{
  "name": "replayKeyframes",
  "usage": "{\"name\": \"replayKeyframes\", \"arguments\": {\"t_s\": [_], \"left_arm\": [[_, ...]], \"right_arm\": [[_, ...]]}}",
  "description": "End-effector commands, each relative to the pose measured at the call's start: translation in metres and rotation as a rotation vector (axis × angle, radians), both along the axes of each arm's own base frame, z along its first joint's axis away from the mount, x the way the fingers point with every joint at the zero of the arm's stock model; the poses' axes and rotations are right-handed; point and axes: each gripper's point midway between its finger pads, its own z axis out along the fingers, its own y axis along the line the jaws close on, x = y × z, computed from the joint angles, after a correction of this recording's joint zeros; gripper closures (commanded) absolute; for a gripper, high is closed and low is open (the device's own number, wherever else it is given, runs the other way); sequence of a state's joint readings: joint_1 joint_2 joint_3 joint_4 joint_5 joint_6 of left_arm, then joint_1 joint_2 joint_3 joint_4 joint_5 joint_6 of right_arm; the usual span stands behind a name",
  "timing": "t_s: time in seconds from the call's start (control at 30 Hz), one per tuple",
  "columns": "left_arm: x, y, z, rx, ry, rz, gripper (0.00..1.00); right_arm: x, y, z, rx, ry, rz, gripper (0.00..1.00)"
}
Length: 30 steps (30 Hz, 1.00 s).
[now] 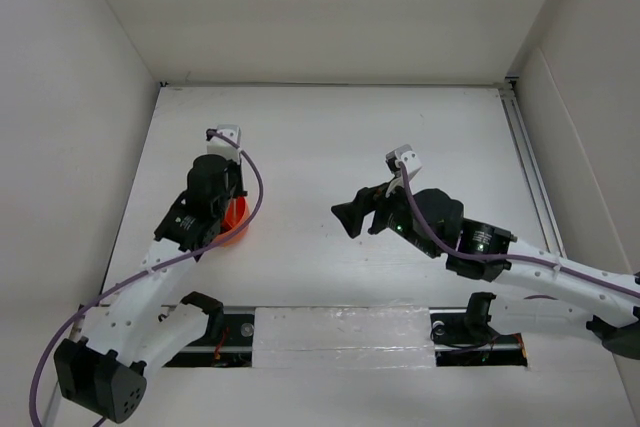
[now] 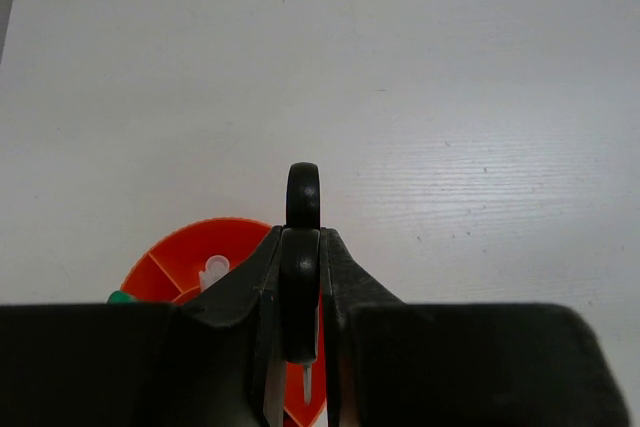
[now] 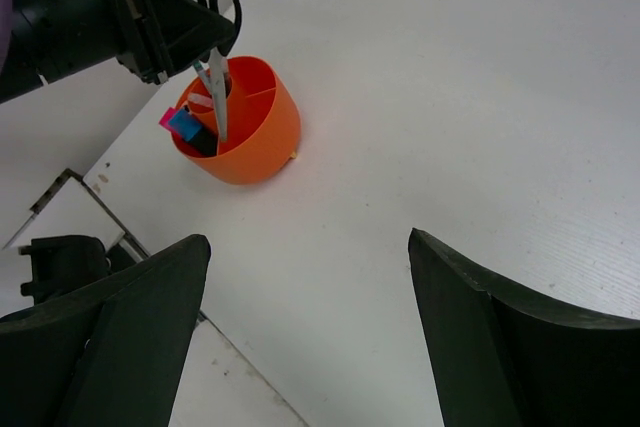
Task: Sort the stationery into containers
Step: Place the scissors in the storage box.
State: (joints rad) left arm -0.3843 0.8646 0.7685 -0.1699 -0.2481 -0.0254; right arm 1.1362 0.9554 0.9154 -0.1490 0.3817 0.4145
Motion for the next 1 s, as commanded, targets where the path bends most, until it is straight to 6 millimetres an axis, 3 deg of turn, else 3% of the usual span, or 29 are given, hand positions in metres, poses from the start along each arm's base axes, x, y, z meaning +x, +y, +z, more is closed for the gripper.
{"name": "replayKeyframes", "arguments": {"t_s": [0.0, 0.3, 0.5, 0.63, 0.77, 0.8, 0.97], "left_arm": [[0.009, 0.010, 0.011, -0.015, -0.072, 0.073, 1.00], [0.012, 0.018, -0.002, -0.010, -0.058, 0.137, 1.00], [0.010, 0.019, -0.025, -0.003, 0.019, 0.159, 1.00], [0.010, 0.024, -0.025, -0.009, 0.017, 0.183, 0.99], [0.010, 0.023, -0.025, -0.027, 0.016, 0.191, 0.93], [0.010, 0.022, -0.025, -0.041, 0.016, 0.197, 0.87], [0.010, 0.017, -0.031, -0.073, 0.038, 0.163, 0.83]], "right_arm": [[-0.001, 0.001, 0.021, 0.064, -0.038, 0.015, 0.13], [-0.002, -0.003, 0.027, 0.076, -0.053, 0.016, 0.13], [-0.002, -0.004, 0.027, 0.062, -0.067, 0.019, 0.13], [-0.002, -0.004, 0.031, 0.070, -0.071, 0.019, 0.13], [-0.002, -0.004, 0.031, 0.070, -0.071, 0.019, 0.13], [-0.002, -0.004, 0.031, 0.070, -0.071, 0.019, 0.13], [0.000, -0.005, 0.031, 0.062, -0.078, 0.011, 0.13]]}}
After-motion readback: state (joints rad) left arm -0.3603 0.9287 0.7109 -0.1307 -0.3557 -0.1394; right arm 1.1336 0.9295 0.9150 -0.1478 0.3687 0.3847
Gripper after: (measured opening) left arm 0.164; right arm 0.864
